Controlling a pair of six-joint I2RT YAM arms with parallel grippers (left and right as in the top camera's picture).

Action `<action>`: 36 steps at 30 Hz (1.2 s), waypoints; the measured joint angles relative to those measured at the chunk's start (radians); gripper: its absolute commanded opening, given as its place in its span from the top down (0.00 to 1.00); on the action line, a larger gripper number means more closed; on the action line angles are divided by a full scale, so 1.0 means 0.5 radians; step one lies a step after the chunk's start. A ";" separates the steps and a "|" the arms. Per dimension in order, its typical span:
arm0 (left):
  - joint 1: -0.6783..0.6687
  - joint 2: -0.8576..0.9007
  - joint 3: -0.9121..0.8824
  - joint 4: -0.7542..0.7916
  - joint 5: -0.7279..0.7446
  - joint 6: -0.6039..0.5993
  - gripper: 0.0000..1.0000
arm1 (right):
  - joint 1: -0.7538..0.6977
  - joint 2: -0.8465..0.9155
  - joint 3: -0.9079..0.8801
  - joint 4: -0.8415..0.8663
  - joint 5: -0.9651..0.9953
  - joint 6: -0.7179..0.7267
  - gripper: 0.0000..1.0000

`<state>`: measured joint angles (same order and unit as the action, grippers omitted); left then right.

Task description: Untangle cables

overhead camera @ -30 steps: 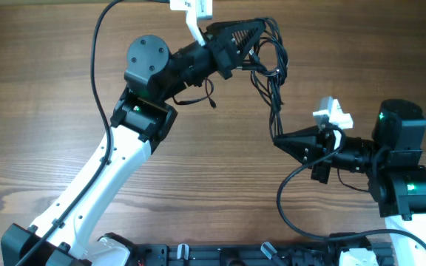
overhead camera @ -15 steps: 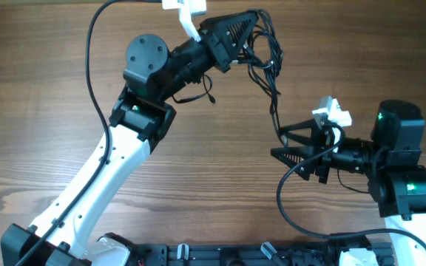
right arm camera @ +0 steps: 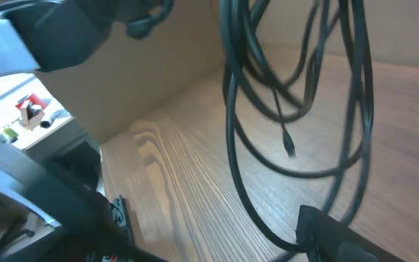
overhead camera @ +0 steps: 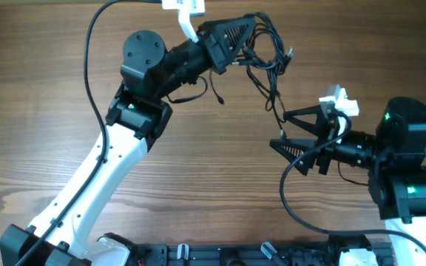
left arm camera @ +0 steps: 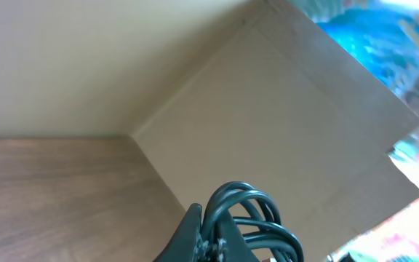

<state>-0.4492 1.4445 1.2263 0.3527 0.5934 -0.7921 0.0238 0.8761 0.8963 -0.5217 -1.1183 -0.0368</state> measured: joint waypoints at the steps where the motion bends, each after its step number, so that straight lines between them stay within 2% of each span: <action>1: -0.001 0.000 0.000 0.000 0.030 0.000 0.96 | 0.000 -0.014 0.000 0.018 -0.008 0.008 0.16; 5: 0.000 0.000 0.000 0.005 0.085 -0.040 0.96 | 0.000 -0.046 0.000 0.094 -0.026 0.044 0.16; 10: -0.005 0.000 0.000 0.006 0.097 -0.230 0.96 | 0.000 -0.048 -0.002 0.226 -0.052 0.137 0.16; 15: -0.098 0.000 0.000 0.007 0.001 -0.358 0.96 | 0.000 -0.047 -0.004 0.267 -0.052 0.195 0.16; 25: -0.198 -0.033 0.000 -0.172 -0.276 -0.402 0.96 | 0.003 -0.047 -0.004 0.284 0.109 0.255 0.16; 36: -0.217 -0.101 0.001 -0.187 -0.327 -0.534 0.96 | 0.004 -0.047 -0.004 0.298 0.137 0.260 0.17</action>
<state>-0.5579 1.3937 1.2266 0.2592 0.4301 -1.0592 0.0257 0.8524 0.8944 -0.3729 -1.0496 0.0933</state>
